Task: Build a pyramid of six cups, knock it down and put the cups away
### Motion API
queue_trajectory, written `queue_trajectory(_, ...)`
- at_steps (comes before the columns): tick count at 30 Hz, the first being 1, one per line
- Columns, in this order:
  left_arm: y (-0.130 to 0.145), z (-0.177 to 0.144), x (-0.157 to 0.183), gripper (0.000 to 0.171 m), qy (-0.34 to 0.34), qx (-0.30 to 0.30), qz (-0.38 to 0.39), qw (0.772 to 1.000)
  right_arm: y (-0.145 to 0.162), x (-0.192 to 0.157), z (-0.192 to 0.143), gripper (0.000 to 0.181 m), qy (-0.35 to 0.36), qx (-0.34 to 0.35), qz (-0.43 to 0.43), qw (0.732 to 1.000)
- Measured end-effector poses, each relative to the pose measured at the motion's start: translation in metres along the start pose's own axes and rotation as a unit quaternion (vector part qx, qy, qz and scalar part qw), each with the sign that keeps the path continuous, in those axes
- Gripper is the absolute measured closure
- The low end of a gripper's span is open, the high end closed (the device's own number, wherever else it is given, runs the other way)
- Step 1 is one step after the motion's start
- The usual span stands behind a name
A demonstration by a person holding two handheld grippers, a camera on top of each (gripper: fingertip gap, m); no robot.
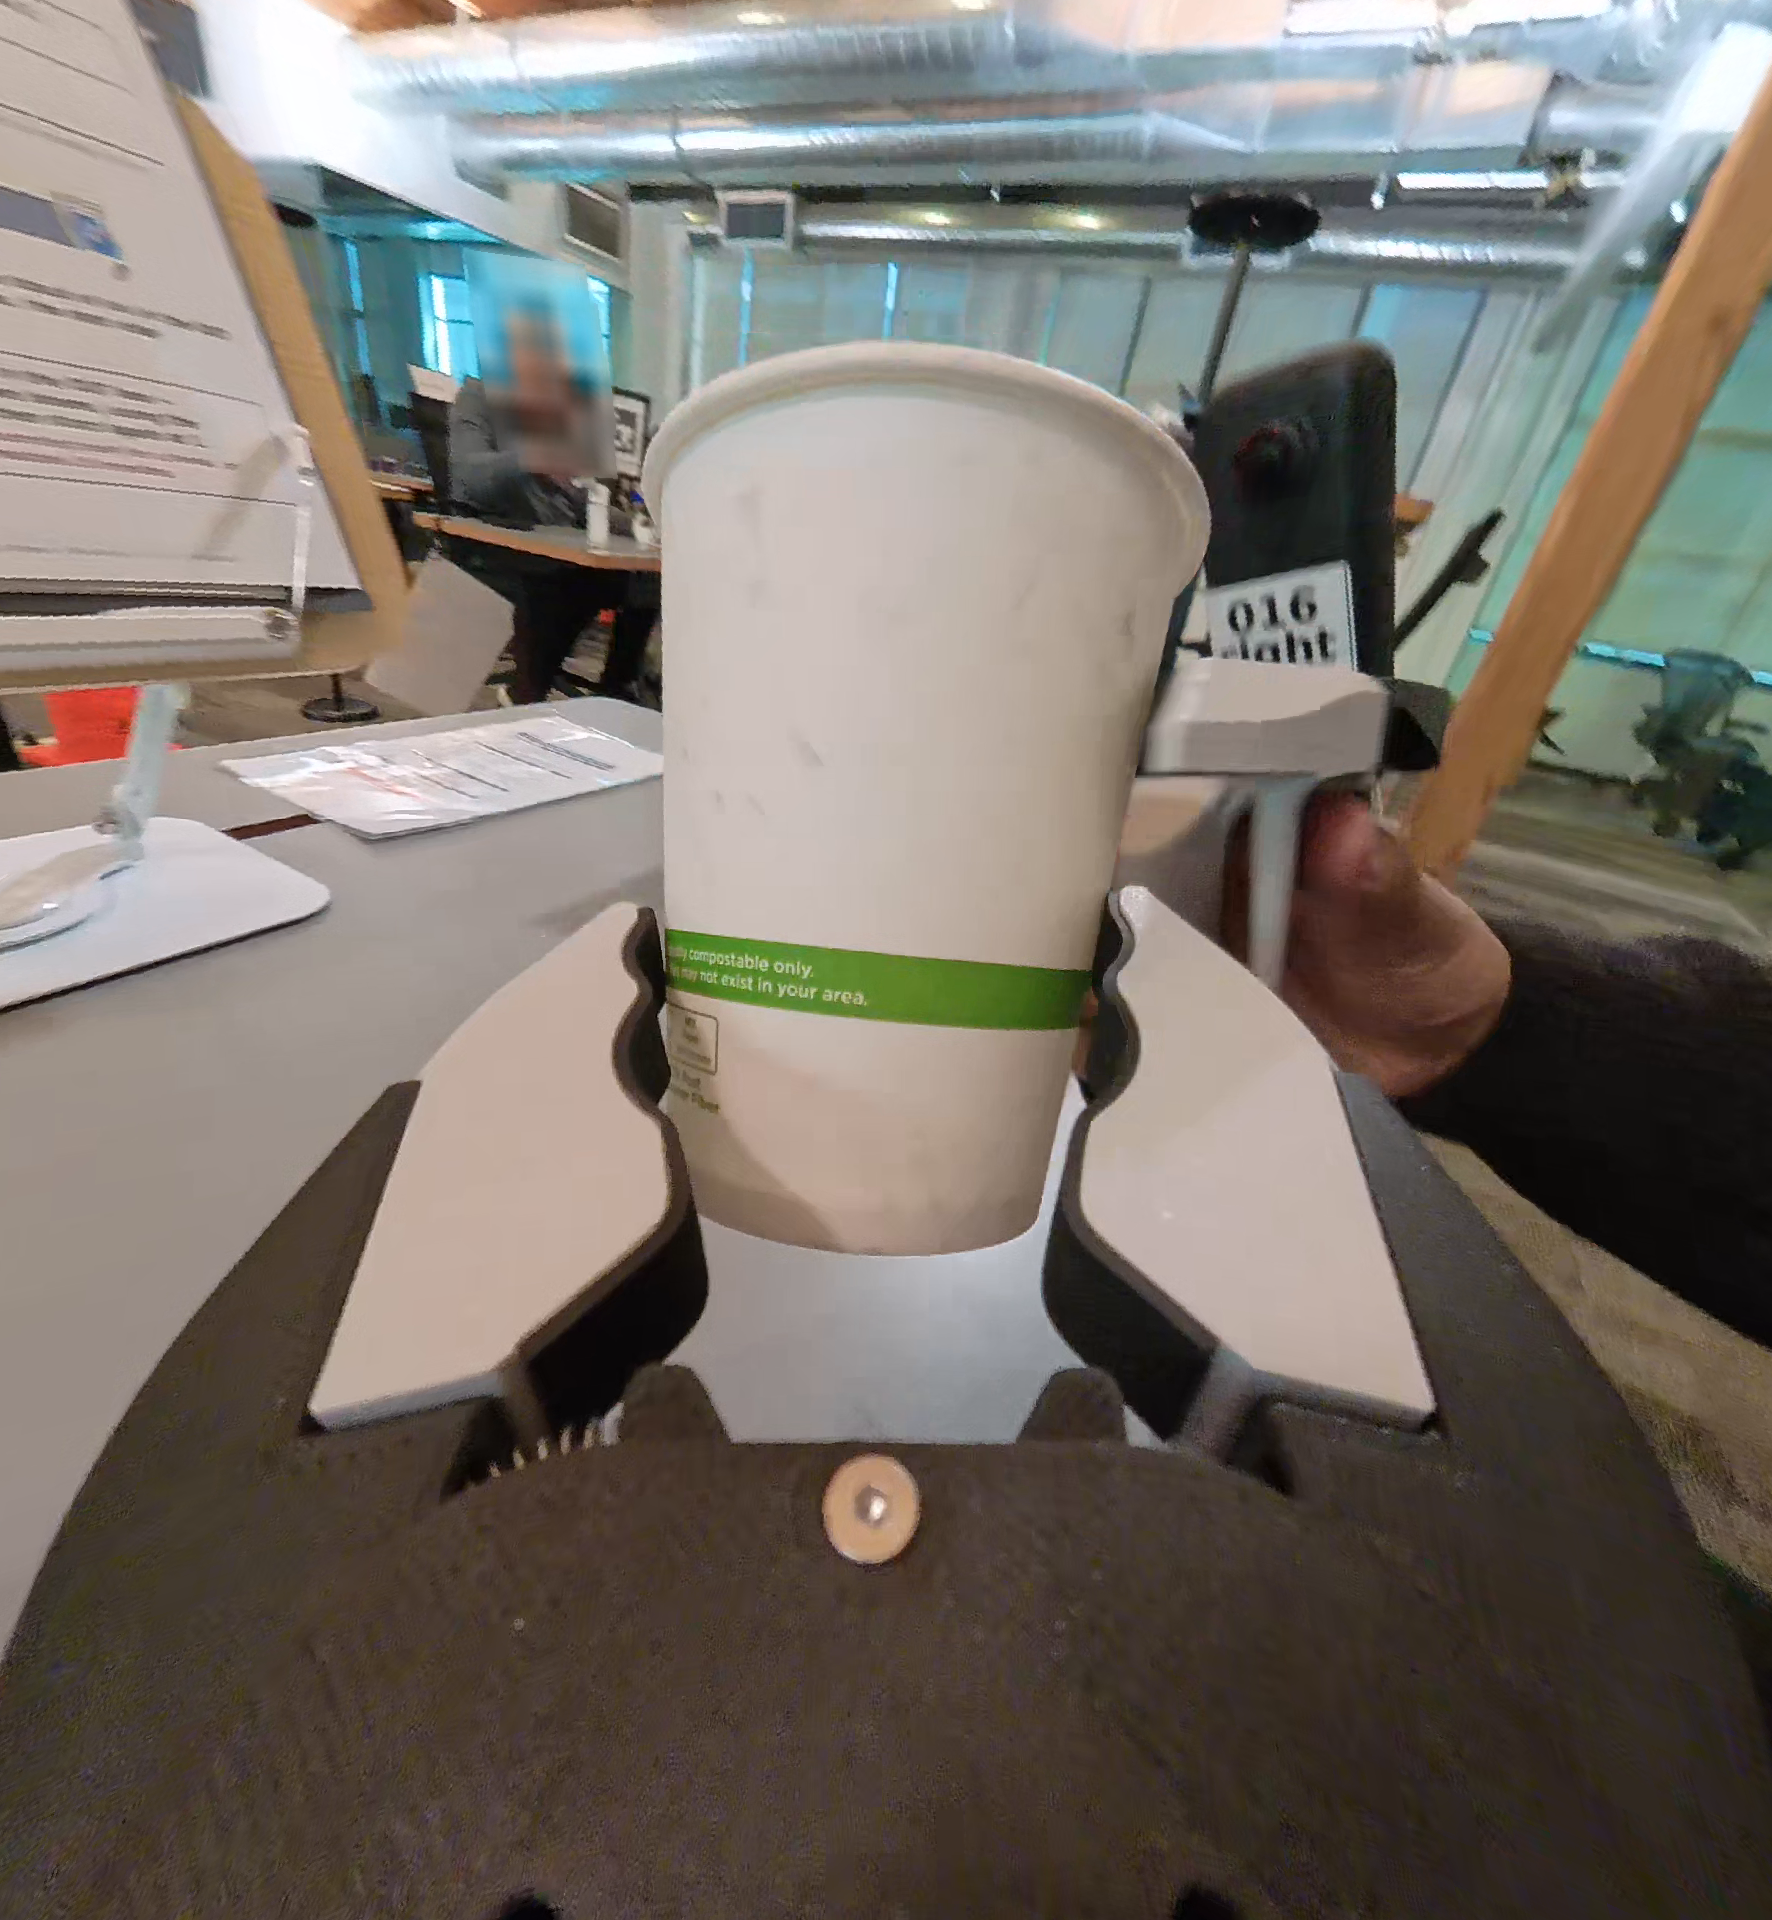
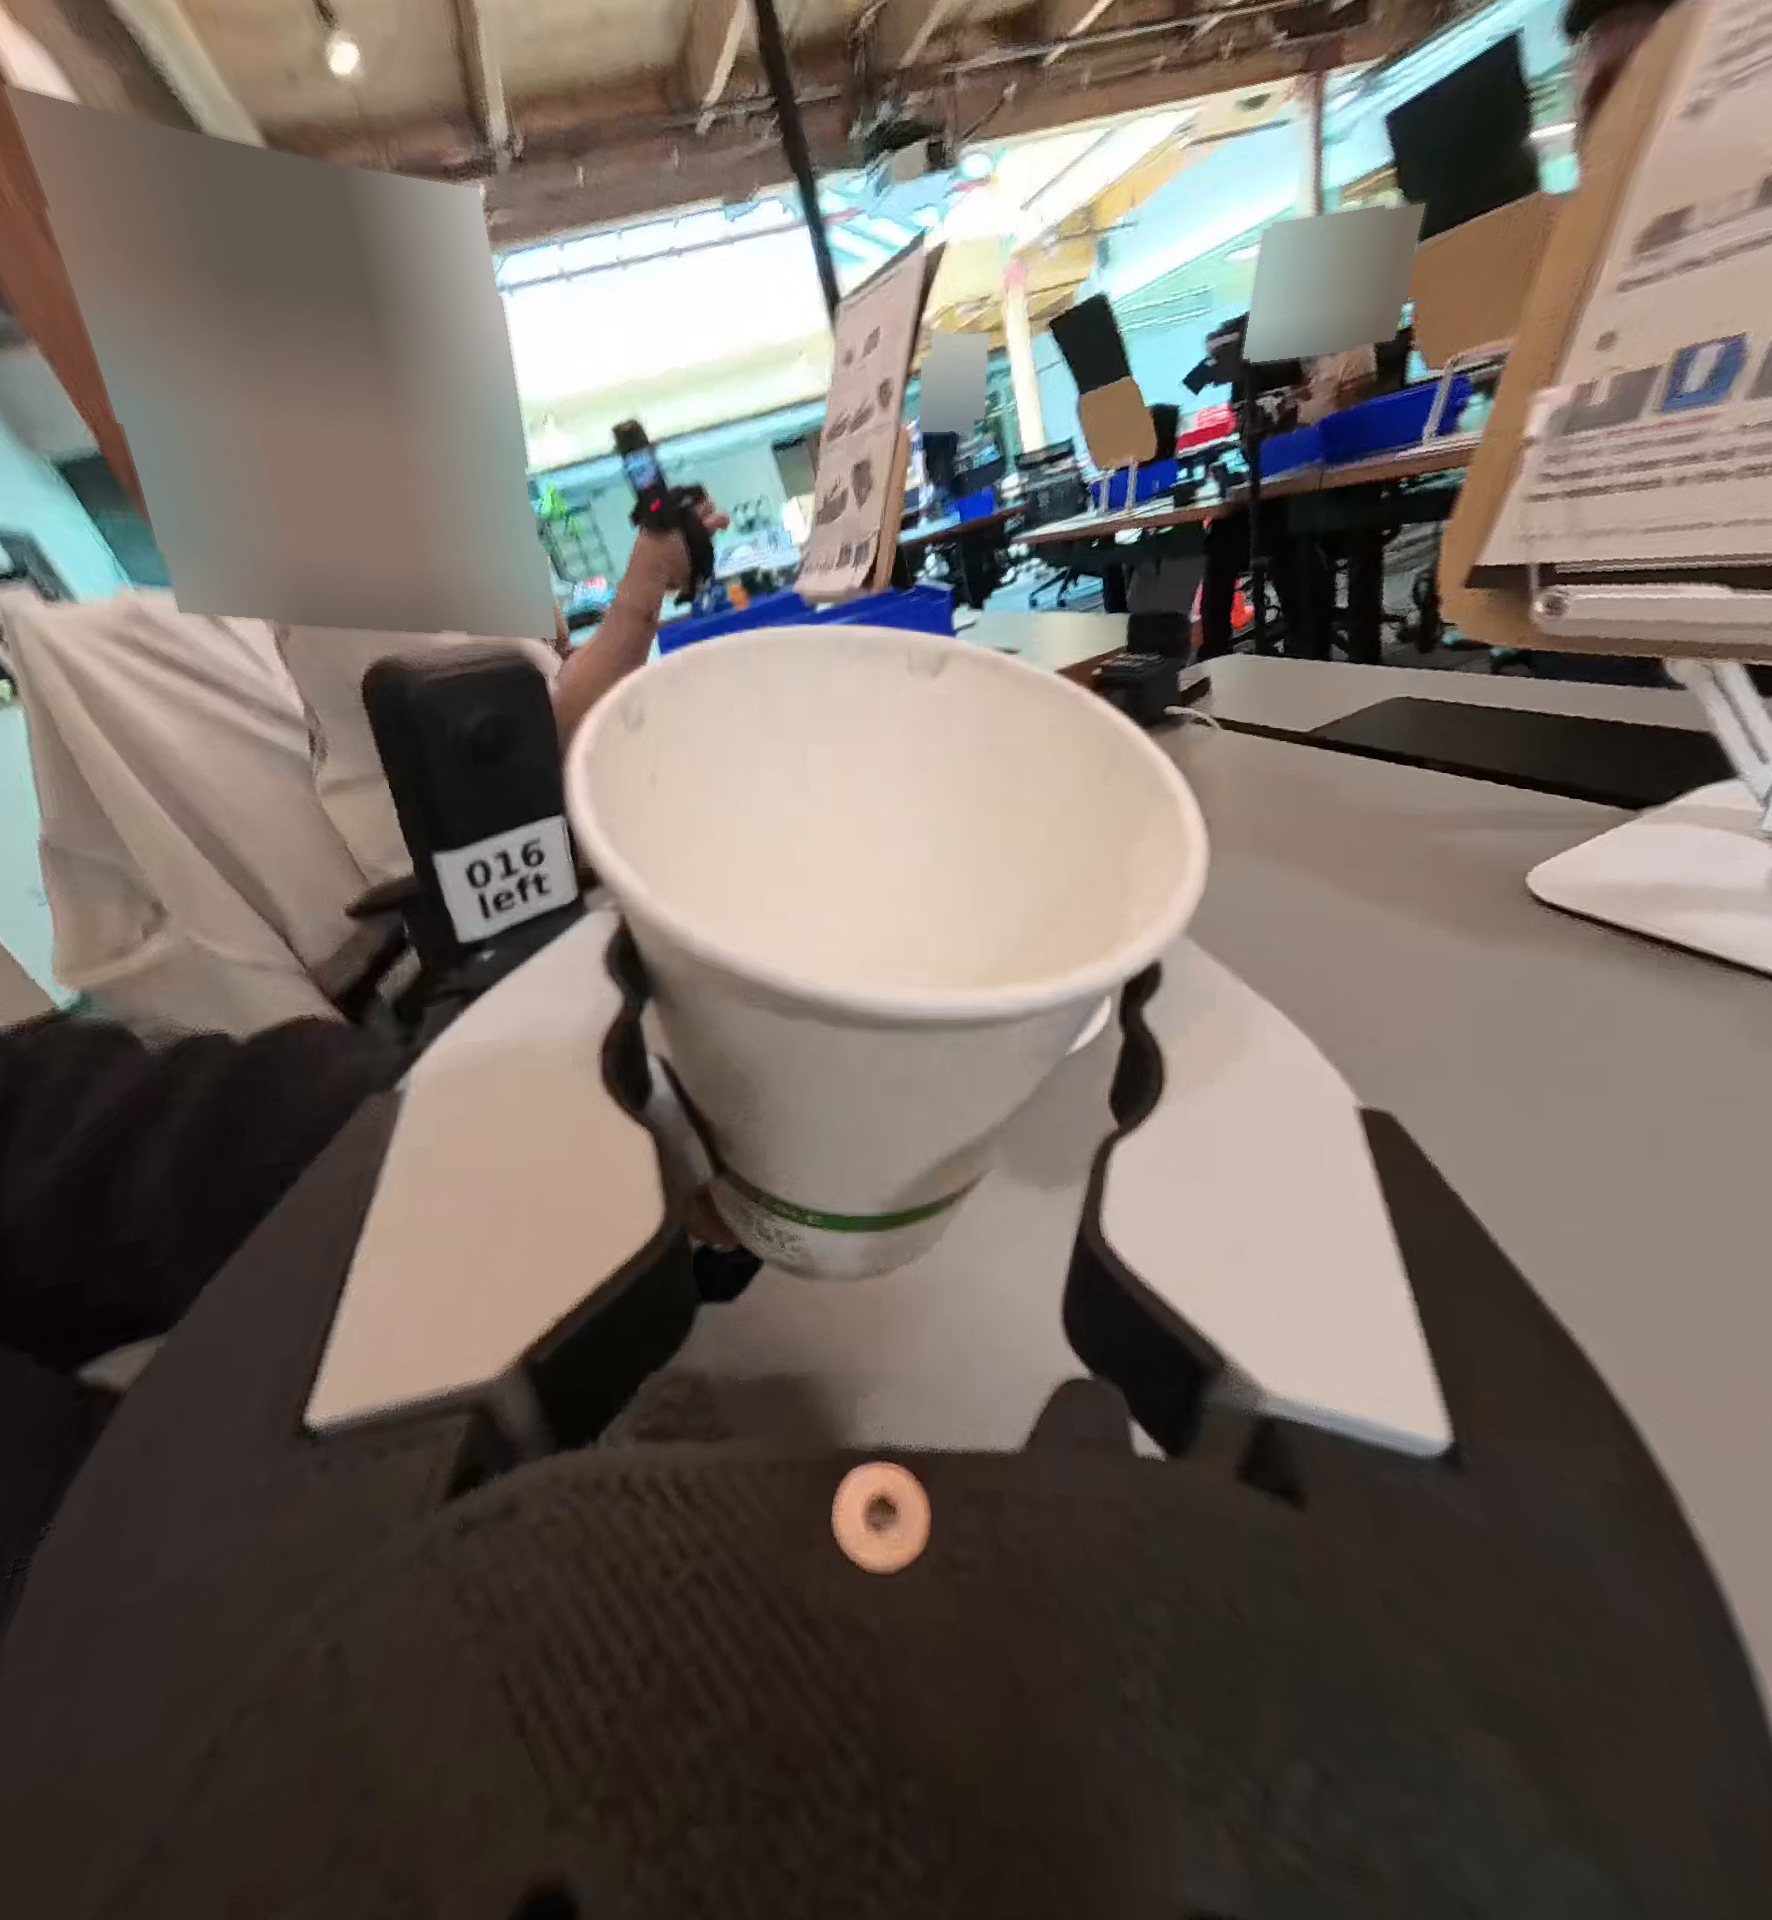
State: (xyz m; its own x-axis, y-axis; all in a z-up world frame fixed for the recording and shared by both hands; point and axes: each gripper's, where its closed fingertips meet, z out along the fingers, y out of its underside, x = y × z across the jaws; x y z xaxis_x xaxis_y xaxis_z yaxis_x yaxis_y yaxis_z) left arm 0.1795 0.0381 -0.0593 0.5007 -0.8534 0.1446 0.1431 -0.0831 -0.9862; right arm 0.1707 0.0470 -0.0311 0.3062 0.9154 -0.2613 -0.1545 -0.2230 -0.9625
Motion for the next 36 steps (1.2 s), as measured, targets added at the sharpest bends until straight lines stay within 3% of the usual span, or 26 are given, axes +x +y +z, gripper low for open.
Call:
queue_trajectory(5, 0.005, 0.003, 0.004, 0.092, -0.001, -0.008, 0.008, 1.000, -0.006, 0.001, -0.006, 0.093, 0.010, -0.007, -0.042, 0.999)
queue_trajectory(9, 0.005, 0.000, -0.005, 0.097, -0.015, -0.004, 0.001, 1.000, -0.049, 0.018, -0.035, 0.093, 0.055, 0.055, -0.057, 0.995)
queue_trajectory(12, 0.005, -0.001, -0.015, 0.099, -0.029, -0.002, -0.018, 0.999, -0.092, 0.045, -0.081, 0.093, 0.139, 0.098, -0.098, 0.981)
queue_trajectory(15, 0.010, -0.005, -0.023, 0.099, -0.043, -0.010, -0.032, 0.998, -0.135, 0.082, -0.150, 0.093, 0.266, 0.134, -0.170, 0.939)
queue_trajectory(17, 0.012, -0.010, -0.025, 0.100, -0.053, -0.015, -0.030, 0.998, -0.148, 0.108, -0.196, 0.093, 0.350, 0.126, -0.221, 0.902)
queue_trajectory(22, 0.015, -0.022, -0.032, 0.102, -0.083, -0.025, -0.013, 0.996, -0.144, 0.166, -0.285, 0.093, 0.505, 0.117, -0.261, 0.814)
queue_trajectory(25, 0.021, -0.027, -0.034, 0.102, -0.094, -0.039, -0.009, 0.995, -0.137, 0.190, -0.308, 0.093, 0.553, 0.127, -0.259, 0.781)
queue_trajectory(32, 0.024, -0.042, -0.038, 0.102, -0.118, -0.046, 0.004, 0.992, -0.153, 0.203, -0.296, 0.094, 0.527, 0.166, -0.261, 0.792)
queue_trajectory(36, 0.022, -0.049, -0.042, 0.102, -0.128, -0.040, -0.004, 0.991, -0.151, 0.219, -0.285, 0.095, 0.494, 0.182, -0.231, 0.818)
